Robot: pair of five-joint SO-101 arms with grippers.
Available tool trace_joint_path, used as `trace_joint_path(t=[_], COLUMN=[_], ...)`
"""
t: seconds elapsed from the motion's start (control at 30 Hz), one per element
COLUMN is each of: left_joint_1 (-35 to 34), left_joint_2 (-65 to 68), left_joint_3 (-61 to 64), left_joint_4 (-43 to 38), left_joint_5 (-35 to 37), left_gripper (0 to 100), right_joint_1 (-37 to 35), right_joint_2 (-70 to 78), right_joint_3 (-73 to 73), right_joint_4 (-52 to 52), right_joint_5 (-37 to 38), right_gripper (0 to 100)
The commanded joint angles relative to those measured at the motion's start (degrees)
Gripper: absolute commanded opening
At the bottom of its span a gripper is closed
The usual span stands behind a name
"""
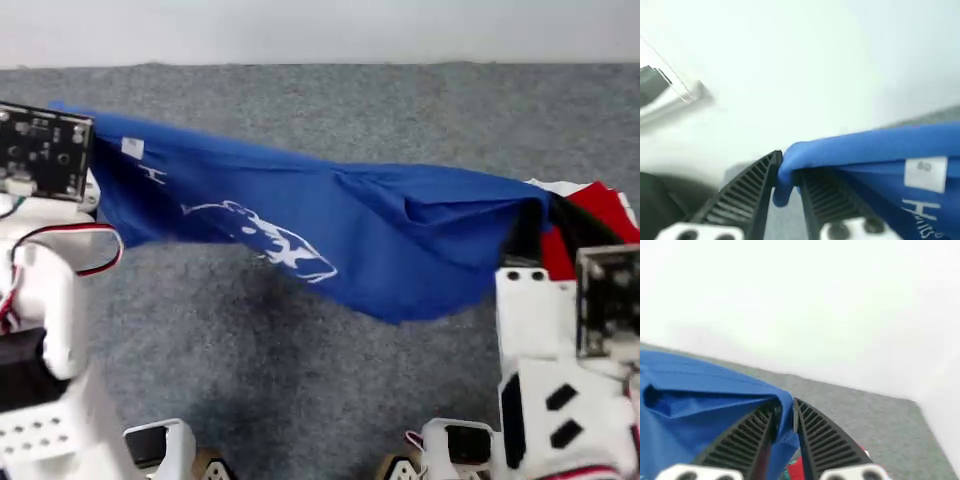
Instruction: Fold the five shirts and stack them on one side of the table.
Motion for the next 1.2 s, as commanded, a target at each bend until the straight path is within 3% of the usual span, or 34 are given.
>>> trace_joint_path(t=[0.0, 0.27, 0.67, 0.87, 1.17], left_joint_1=[0.00, 0.09, 0.00, 0.00, -0.18], left_joint_2=[-0.70, -8.00, -25.32, -30.68, -34.37], left_joint_3=[-3.74, -4.53, -0.22, 6.11, 11.82], left_joint_4=[0.18, 0.18, 5.80, 5.54, 5.80], left_joint_5=[0.26, 0.26, 0.00, 0.00, 0.00], left_gripper=[1, 1, 1, 1, 1], right_joint_1=[1.71, 2.95, 12.09, 16.48, 16.75], right_joint_2=[-2.24, -1.10, 10.51, 10.86, 11.12], right_joint_3=[-0.53, -16.44, -43.60, -47.12, -38.42], right_joint_4=[-1.36, -2.51, -4.62, -8.48, -1.89], right_joint_5=[0.18, -5.98, -6.51, -6.51, -6.59], right_gripper=[1.0, 0.9, 0.9, 0.9, 1.0])
